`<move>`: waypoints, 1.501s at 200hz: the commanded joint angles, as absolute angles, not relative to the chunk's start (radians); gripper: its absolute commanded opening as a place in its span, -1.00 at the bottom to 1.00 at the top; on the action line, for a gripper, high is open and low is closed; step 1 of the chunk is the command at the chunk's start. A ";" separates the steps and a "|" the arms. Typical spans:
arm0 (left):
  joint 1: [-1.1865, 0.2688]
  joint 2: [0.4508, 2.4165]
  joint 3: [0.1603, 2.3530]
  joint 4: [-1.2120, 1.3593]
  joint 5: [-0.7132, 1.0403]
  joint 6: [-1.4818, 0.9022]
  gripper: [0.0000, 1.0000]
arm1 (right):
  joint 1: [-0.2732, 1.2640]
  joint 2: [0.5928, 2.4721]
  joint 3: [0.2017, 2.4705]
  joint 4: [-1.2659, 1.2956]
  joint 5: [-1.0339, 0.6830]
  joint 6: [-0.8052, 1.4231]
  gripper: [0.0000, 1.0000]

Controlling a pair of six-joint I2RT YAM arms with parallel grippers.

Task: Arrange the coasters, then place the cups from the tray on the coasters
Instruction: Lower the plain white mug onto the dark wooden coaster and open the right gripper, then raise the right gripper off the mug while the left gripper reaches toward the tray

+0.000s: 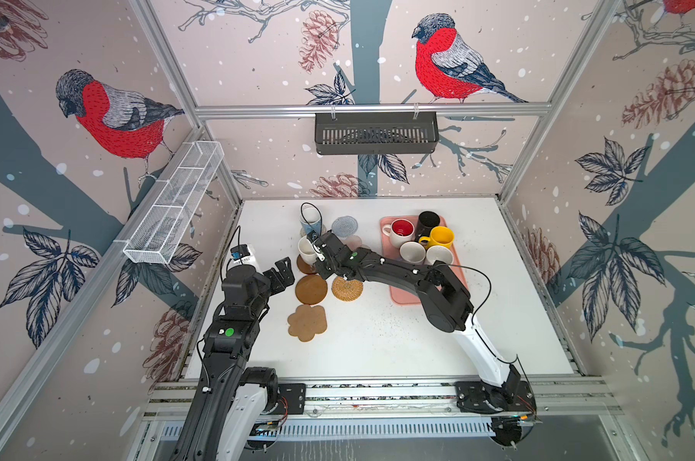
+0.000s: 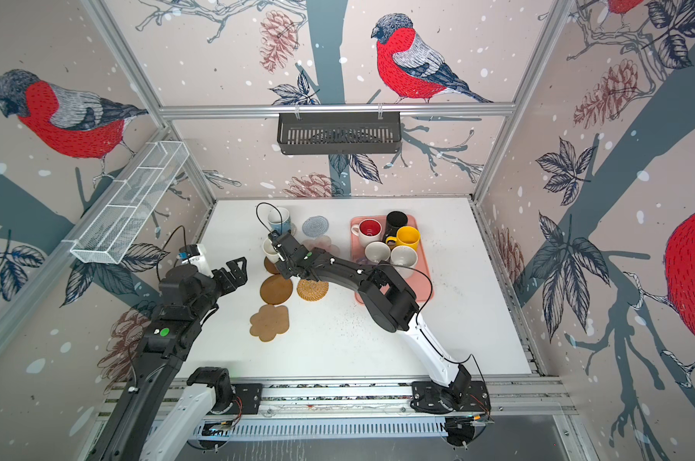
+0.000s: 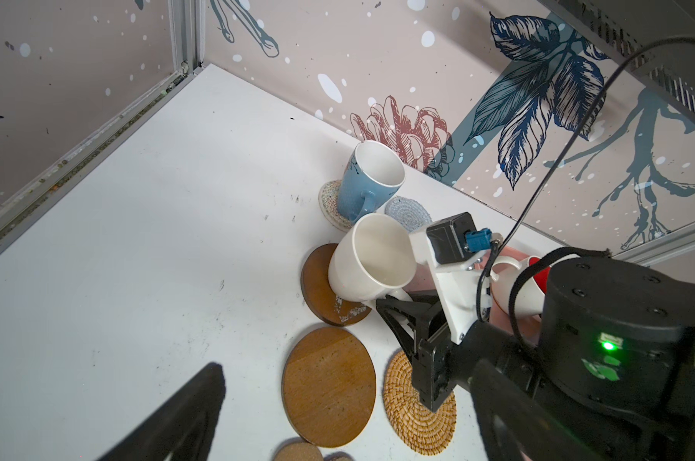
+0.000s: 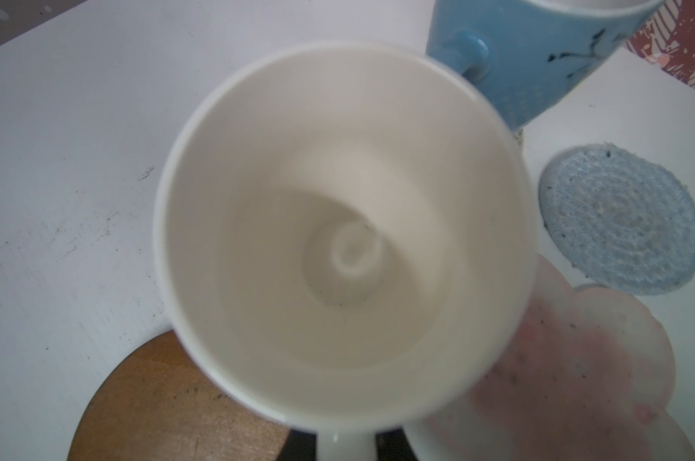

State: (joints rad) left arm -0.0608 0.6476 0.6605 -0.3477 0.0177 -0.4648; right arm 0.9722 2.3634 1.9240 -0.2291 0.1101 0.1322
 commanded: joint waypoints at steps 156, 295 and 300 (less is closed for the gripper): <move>-0.057 0.646 0.658 -0.299 0.161 -0.380 0.93 | 0.985 2.320 1.902 -0.185 0.108 0.151 0.44; -0.385 0.778 0.802 -0.366 0.185 -0.383 0.88 | 1.013 1.814 1.342 -0.031 0.210 0.282 0.57; -0.415 0.788 0.808 -0.364 0.160 -0.387 0.89 | 1.012 1.785 1.308 -0.022 0.215 0.289 0.57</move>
State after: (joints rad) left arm -0.3180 0.7547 0.7815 -0.3553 0.2577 -0.3679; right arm 1.0126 1.8812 1.4166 -0.0944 0.1879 0.2356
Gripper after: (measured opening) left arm 0.942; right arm 0.785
